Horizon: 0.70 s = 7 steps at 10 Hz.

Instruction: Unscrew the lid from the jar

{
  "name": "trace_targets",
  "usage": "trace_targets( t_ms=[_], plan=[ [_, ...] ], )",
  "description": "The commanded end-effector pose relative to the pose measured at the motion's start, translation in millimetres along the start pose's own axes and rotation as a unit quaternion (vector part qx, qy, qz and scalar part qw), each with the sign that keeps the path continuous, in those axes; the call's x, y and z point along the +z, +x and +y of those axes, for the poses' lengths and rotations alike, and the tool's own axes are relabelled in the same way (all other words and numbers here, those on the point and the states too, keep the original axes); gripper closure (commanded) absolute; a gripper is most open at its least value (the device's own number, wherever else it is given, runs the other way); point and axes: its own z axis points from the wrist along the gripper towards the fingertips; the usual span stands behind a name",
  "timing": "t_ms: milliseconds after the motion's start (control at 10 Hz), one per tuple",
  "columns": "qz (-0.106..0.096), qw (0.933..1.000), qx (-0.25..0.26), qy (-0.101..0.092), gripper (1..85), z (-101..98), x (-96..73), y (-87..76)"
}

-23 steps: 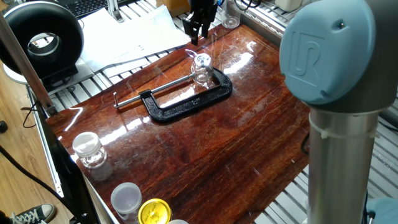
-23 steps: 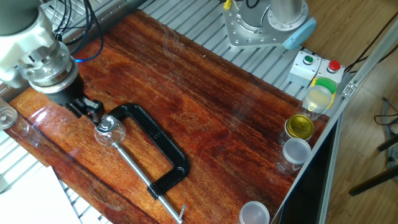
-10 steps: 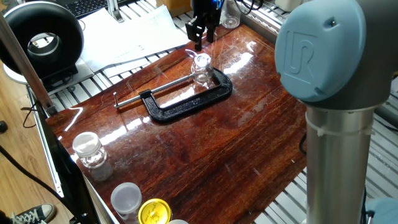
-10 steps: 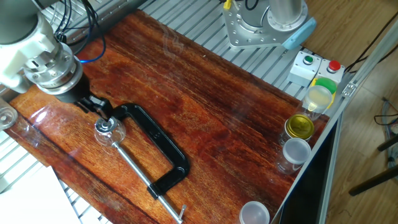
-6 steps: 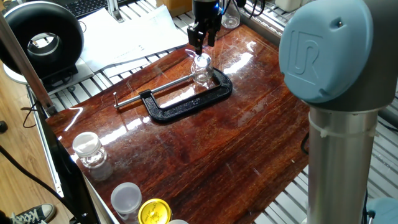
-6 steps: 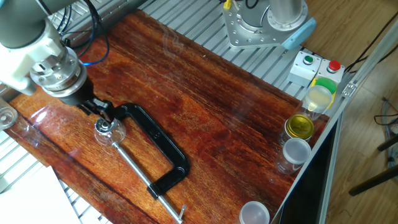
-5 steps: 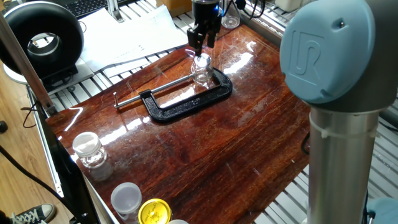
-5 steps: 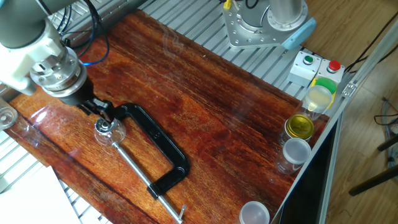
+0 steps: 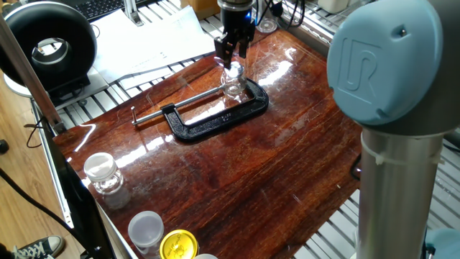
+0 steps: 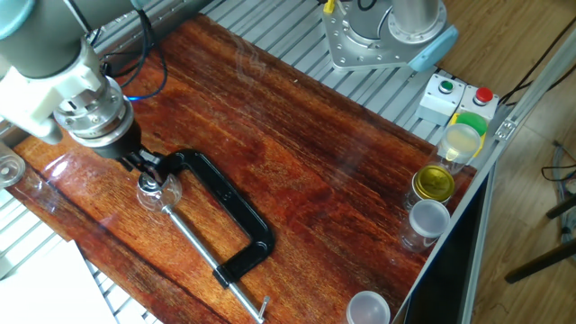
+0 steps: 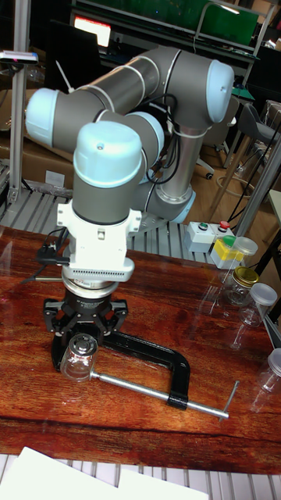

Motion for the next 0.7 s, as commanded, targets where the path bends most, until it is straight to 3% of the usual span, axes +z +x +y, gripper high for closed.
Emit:
trace_targets(
  t_ms=[0, 600],
  plan=[
    [-0.006, 1.0, 0.004, 0.0, 25.7, 4.1, -0.8, 0.3],
    [-0.014, 0.9999, -0.004, -0.004, 25.0, 5.7, 2.9, 1.6]
  ],
)
